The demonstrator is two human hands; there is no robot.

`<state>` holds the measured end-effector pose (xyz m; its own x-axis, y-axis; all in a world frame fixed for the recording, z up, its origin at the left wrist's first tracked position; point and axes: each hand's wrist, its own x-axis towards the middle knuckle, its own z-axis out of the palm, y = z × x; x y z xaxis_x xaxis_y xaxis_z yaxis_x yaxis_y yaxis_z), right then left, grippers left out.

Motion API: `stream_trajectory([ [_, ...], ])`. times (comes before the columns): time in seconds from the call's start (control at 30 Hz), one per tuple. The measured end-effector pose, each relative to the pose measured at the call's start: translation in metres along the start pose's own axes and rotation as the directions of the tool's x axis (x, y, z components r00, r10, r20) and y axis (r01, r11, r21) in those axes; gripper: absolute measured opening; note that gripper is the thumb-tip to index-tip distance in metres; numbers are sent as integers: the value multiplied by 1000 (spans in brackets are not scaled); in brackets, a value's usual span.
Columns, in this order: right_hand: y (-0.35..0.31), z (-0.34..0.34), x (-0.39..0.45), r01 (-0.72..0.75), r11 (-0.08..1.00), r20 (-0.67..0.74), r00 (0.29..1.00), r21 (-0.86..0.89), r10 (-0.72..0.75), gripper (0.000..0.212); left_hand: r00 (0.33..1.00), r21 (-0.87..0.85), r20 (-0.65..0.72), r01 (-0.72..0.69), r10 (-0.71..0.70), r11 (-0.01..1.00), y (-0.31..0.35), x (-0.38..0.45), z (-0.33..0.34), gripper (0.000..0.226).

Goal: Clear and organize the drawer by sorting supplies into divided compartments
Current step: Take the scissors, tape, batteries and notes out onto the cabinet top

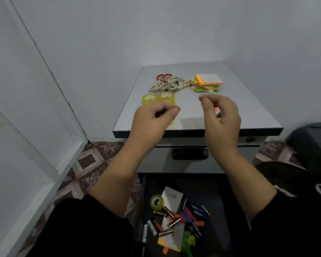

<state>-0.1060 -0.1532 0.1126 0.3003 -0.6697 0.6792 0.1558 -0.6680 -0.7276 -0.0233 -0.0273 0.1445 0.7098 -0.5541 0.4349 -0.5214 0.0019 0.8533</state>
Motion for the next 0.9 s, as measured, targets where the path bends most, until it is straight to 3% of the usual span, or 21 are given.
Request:
stream_trajectory([
  [0.07,8,-7,-37,-53,997,41,998,58,51,12,999,-14,45,23,-22,1000,-16,-30,2,17],
  [0.13,26,-9,-73,-275,957,141,955,92,261,13,986,27,119,112,-114,993,-40,-55,8,12],
  [0.2,48,-14,-108,-478,876,283,834,-60,474,15,936,145,206,260,-287,954,-72,-77,13,10],
  [0.27,73,-25,-139,-542,775,374,680,-324,631,14,823,317,308,385,-478,867,-105,-94,17,16],
  [0.3,86,-32,-152,-532,719,401,599,-447,693,15,746,449,367,380,-555,808,-121,-102,20,18],
  [0.37,109,-48,-170,-440,585,430,406,-681,806,17,558,713,460,232,-691,662,-142,-116,23,17],
  [0.47,126,-67,-187,-31,483,482,36,-875,875,30,303,871,462,18,-833,490,-159,-136,27,10],
  [0.5,129,-72,-192,42,477,473,-75,-878,878,40,265,883,460,-35,-847,468,-161,-142,29,14],
  [0.57,133,-77,-201,78,427,401,-226,-901,888,48,231,890,454,-82,-861,448,-164,-153,34,37],
  [0.63,135,-77,-211,151,403,352,-281,-903,893,52,180,897,442,-108,-879,429,-164,-165,40,52],
  [0.67,138,-76,-215,196,410,352,-274,-891,895,54,154,900,433,-115,-888,419,-163,-172,42,56],
  [0.8,139,-69,-226,250,430,398,-169,-868,902,58,89,893,441,-142,-893,427,-164,-188,48,47],
  [0.9,135,-63,-224,225,447,430,-121,-866,895,47,62,909,415,13,-908,416,-161,-183,52,45],
])
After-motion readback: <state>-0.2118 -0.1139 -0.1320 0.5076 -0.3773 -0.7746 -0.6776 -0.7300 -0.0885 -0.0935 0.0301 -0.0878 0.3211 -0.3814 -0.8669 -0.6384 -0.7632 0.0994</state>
